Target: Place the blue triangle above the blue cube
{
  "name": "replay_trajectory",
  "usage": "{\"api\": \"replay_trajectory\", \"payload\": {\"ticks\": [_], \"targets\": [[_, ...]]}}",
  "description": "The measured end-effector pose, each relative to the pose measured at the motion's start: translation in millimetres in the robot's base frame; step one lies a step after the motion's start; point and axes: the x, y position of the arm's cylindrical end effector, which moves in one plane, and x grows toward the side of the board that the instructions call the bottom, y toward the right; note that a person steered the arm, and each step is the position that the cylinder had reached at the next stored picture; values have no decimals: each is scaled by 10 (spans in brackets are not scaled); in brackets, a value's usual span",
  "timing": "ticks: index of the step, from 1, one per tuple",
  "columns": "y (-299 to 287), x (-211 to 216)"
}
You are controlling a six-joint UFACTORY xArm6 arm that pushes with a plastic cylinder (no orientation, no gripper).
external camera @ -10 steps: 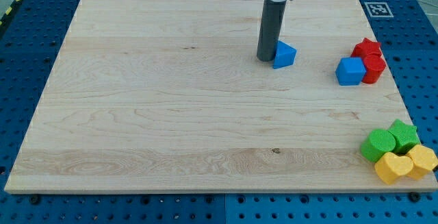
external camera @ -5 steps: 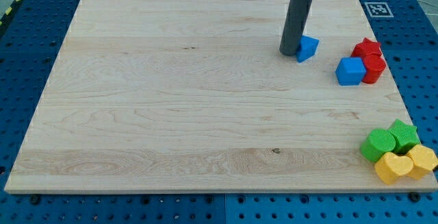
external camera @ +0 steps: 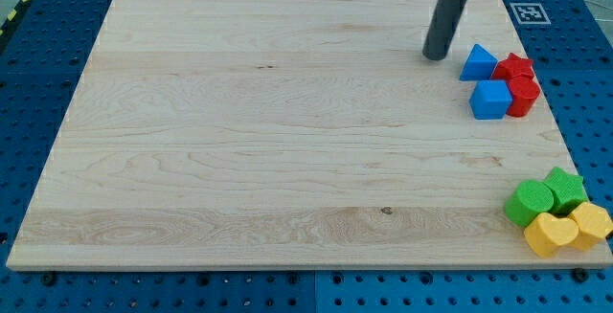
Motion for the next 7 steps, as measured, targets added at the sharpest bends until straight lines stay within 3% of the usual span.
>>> {"api": "replay_trajectory", "payload": {"ticks": [1,2,4,7], "targets": [[400,-137],[547,-2],[277,234],[356,264]]}}
